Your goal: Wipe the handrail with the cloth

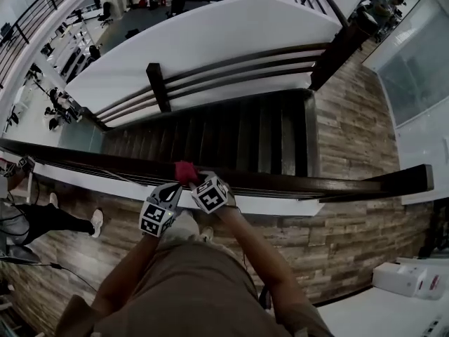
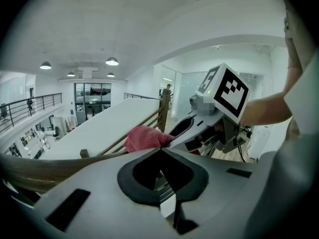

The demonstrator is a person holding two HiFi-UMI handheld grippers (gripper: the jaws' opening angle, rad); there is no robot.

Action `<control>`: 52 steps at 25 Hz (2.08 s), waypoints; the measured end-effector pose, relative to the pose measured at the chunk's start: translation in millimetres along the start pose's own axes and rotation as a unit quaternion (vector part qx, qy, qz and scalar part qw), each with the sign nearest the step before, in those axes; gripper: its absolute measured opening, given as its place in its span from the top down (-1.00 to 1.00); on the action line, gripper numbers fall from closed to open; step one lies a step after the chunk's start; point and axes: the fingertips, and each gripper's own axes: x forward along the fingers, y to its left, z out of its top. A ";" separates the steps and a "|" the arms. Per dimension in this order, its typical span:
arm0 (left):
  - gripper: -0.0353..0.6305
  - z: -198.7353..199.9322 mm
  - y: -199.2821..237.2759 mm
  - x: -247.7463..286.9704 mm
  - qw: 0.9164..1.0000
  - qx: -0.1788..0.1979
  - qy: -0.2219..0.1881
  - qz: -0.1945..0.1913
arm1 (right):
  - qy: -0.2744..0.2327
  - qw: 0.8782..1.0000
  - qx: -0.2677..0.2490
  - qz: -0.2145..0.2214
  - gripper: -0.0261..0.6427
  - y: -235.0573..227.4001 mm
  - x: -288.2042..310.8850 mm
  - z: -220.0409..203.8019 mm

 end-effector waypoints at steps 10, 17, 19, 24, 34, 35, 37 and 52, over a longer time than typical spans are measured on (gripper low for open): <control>0.85 28.8 -31.3 44.8 0.995 0.063 0.028 -0.071 | 0.003 0.999 0.032 0.014 0.64 -28.2 -19.5 -11.0; 0.85 30.5 -54.2 64.2 0.991 0.075 0.038 -0.108 | 0.006 0.999 0.050 0.011 0.64 -49.9 -41.0 -24.5; 0.85 28.9 -58.1 76.0 0.989 0.078 0.042 -0.118 | 0.006 0.999 0.050 0.008 0.64 -60.9 -43.7 -28.2; 0.85 27.0 -69.9 101.3 0.987 0.090 0.050 -0.123 | 0.010 0.999 0.045 0.022 0.64 -78.3 -49.7 -43.8; 0.85 38.7 -140.1 155.8 0.996 0.064 0.051 -0.032 | 0.016 0.997 -0.020 0.071 0.64 -121.4 -107.0 -97.1; 0.85 39.3 -150.8 162.9 0.997 0.054 0.053 -0.019 | 0.017 0.997 -0.031 0.070 0.64 -127.8 -114.8 -105.8; 0.85 41.6 -172.5 177.8 0.998 0.036 0.057 0.008 | 0.020 0.996 -0.055 0.066 0.64 -141.5 -130.4 -123.2; 0.85 64.7 -284.8 247.4 0.992 0.014 0.056 0.114 | 0.039 0.991 -0.102 0.082 0.67 -206.4 -213.7 -208.0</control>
